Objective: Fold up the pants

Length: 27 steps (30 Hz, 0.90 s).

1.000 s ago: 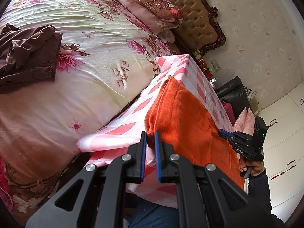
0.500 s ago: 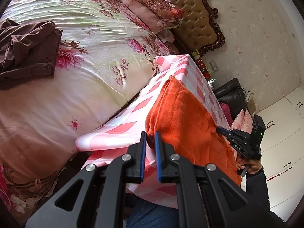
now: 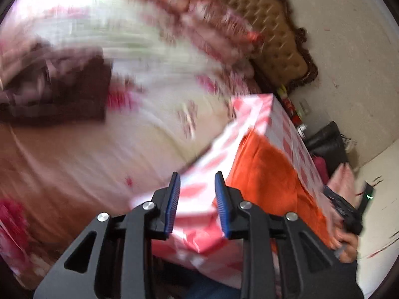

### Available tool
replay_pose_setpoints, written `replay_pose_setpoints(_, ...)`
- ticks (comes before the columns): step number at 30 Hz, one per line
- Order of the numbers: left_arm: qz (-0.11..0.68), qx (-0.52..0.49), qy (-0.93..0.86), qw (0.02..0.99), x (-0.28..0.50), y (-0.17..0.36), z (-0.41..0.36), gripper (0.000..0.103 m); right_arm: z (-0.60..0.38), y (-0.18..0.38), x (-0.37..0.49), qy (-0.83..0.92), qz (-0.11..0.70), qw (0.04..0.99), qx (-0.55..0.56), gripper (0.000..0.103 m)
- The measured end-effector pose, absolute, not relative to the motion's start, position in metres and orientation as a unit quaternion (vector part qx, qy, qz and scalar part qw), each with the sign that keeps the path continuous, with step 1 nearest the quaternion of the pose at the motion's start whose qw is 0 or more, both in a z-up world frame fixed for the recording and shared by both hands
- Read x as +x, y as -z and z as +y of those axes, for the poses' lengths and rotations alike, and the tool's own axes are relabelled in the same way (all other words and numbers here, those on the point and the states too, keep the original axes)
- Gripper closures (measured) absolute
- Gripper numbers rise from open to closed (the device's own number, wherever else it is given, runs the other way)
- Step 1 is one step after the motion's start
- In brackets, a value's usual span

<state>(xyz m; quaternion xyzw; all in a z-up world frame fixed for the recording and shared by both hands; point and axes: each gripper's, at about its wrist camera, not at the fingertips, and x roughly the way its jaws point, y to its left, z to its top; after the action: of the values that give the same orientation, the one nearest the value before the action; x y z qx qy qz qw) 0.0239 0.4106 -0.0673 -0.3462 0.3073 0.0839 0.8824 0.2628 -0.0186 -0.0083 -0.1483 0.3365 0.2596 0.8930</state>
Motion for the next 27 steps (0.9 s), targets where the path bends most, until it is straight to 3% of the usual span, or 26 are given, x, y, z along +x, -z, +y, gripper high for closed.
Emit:
replay_pose_setpoints(2,0.279,-0.257,-0.079,0.922,0.028,0.04,0.377,0.068,-0.051,-0.001,0.225,-0.209,0.307,0.92,-0.127,0.057)
replay_pose_setpoints(3,0.271,-0.223,-0.071,0.934,0.032,0.031,0.359,0.062,-0.07,-0.003,0.199,-0.174,0.284,0.935,-0.123,0.036)
replay_pose_setpoints(4,0.263,-0.176,-0.053,0.947,0.041,0.022,0.333,0.047,-0.084,-0.002,0.181,-0.147,0.269,0.944,-0.125,0.026)
replay_pose_setpoints(5,0.26,-0.138,-0.033,0.955,0.049,0.017,0.312,0.035,-0.11,0.002,0.157,-0.1,0.253,0.954,-0.129,0.026)
replay_pose_setpoints(7,0.257,-0.076,0.001,0.963,0.066,0.015,0.278,0.031,-0.164,0.014,0.126,-0.015,0.265,0.958,-0.111,0.026)
replay_pose_setpoints(11,0.319,0.032,0.026,0.947,0.127,0.036,0.224,0.03,-0.268,0.034,0.086,0.072,0.31,0.947,-0.032,0.026)
replay_pose_setpoints(16,0.406,0.029,-0.039,0.913,0.175,0.059,0.237,0.029,-0.336,0.057,0.062,0.129,0.327,0.936,-0.002,0.026)
replay_pose_setpoints(21,0.35,-0.008,-0.146,0.925,0.154,0.04,0.258,0.027,-0.353,0.078,0.061,0.137,0.338,0.931,0.007,0.024)
replay_pose_setpoints(27,0.305,0.026,-0.007,0.952,0.107,0.033,0.137,0.018,-0.361,0.089,0.054,0.143,0.344,0.928,0.0,0.023)
